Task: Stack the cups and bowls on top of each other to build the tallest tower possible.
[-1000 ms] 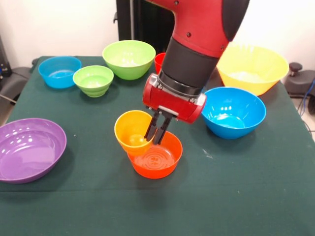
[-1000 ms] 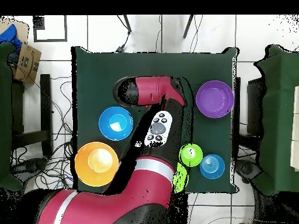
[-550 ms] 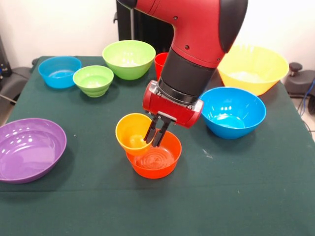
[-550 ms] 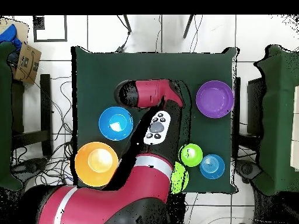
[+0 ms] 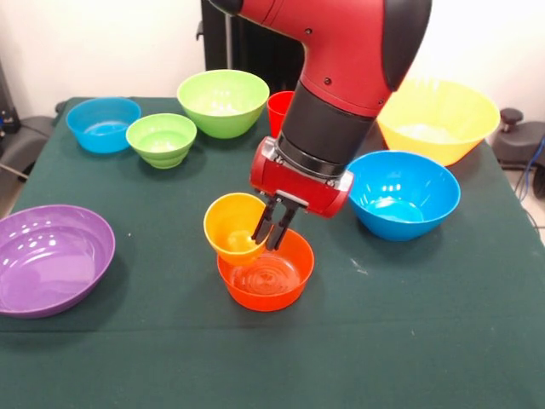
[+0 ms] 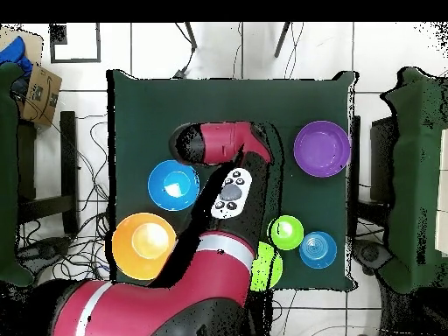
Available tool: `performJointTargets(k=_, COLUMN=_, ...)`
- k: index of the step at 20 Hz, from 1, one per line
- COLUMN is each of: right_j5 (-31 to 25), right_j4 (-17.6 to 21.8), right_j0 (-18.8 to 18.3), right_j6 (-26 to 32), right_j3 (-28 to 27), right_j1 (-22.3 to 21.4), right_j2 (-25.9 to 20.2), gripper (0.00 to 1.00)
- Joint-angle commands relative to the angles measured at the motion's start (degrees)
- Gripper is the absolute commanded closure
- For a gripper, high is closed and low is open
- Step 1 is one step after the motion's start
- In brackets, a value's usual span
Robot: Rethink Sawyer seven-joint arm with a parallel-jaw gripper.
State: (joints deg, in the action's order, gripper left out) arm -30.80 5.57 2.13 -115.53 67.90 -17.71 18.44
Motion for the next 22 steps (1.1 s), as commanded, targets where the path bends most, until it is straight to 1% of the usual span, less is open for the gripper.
performJointTargets(k=1, right_j5=4.05, right_j4=0.69, right_j0=2.10, right_j6=-8.53, right_j3=3.74, right_j1=0.92, right_j2=-2.54, gripper=1.00)
performJointTargets(k=9, right_j5=5.99, right_j4=-0.62, right_j0=2.78, right_j6=-9.87, right_j3=3.57, right_j1=1.21, right_j2=-2.41, gripper=1.00)
performJointTargets(k=15, right_j5=5.90, right_j4=-1.56, right_j0=3.52, right_j6=-10.65, right_j3=2.42, right_j1=2.03, right_j2=-1.73, gripper=1.00)
performJointTargets(k=22, right_j5=9.57, right_j4=-1.84, right_j0=3.54, right_j6=-10.87, right_j3=3.94, right_j1=1.91, right_j2=-1.54, gripper=1.00)
